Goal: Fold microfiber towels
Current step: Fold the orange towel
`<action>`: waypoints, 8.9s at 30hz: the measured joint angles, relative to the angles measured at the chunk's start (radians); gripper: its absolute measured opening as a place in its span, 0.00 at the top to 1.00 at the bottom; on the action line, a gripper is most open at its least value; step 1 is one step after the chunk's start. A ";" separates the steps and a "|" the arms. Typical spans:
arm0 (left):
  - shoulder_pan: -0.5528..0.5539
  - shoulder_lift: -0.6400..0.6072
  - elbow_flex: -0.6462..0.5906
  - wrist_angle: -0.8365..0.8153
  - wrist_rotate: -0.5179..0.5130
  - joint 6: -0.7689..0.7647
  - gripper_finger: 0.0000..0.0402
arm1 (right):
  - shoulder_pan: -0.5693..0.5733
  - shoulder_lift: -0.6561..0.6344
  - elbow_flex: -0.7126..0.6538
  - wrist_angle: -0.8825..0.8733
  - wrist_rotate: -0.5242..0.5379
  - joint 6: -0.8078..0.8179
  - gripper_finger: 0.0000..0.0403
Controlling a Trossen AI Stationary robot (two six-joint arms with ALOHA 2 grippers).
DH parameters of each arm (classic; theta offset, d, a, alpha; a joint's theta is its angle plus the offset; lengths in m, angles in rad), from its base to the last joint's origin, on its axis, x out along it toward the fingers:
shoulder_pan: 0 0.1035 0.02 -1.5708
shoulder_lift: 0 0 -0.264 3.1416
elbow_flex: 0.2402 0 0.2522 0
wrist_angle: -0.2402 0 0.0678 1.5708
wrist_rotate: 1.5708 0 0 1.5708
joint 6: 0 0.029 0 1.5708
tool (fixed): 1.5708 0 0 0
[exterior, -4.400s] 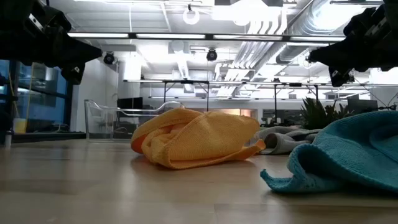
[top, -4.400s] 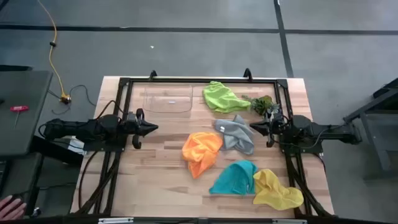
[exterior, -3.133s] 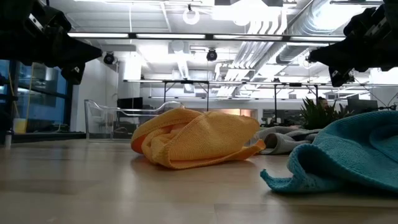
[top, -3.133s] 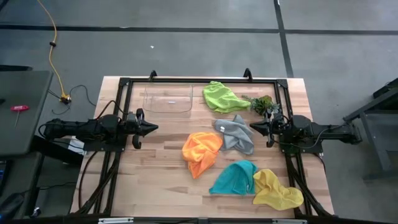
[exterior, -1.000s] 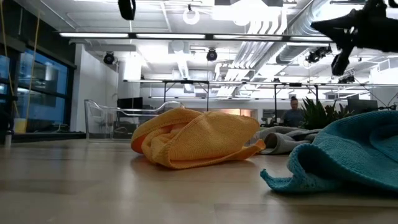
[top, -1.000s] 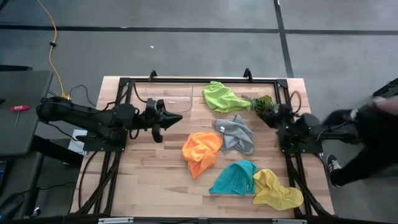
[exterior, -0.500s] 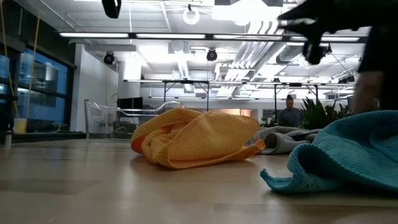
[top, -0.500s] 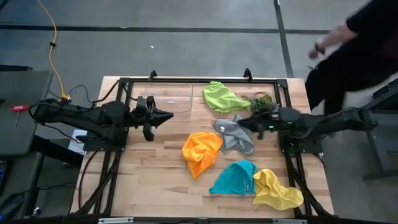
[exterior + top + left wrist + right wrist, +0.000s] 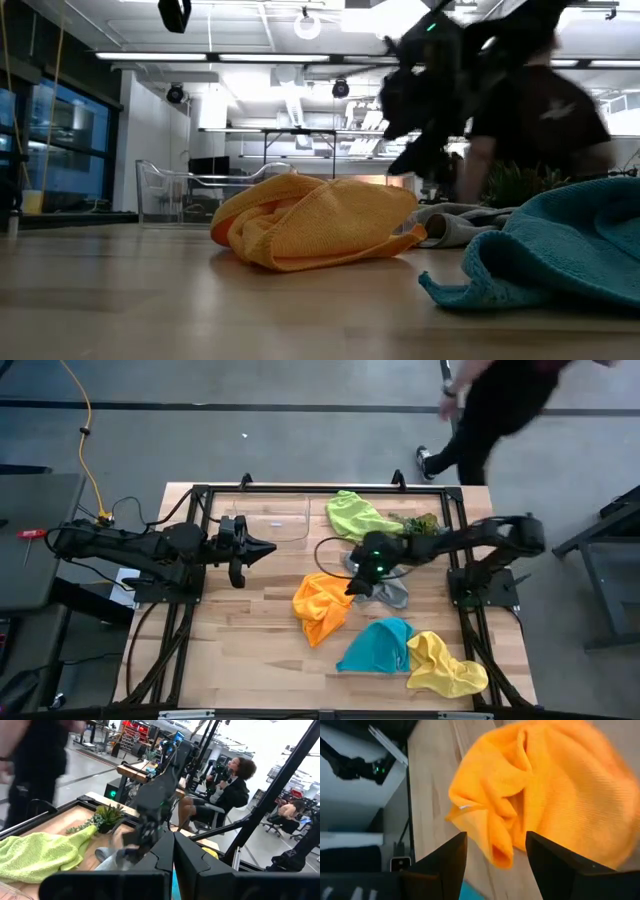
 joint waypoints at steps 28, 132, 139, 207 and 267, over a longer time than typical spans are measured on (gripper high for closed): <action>0.000 0.000 -0.001 0.001 -0.004 0.003 1.00 | 0.032 0.318 0.323 -0.248 -0.222 -0.192 0.52; 0.001 0.001 -0.002 -0.045 -0.012 0.003 1.00 | 0.478 0.232 0.319 -0.521 0.412 -0.611 0.71; 0.000 0.001 -0.001 -0.045 -0.012 0.003 1.00 | 0.478 0.245 0.319 -0.530 0.390 -0.610 0.75; 0.023 0.257 0.022 -0.314 0.022 0.067 0.53 | 0.196 0.072 0.931 -1.014 0.409 -0.678 1.00; 0.027 0.880 0.238 -0.203 -0.217 0.335 1.00 | -0.029 0.008 0.931 -1.413 0.694 -0.508 1.00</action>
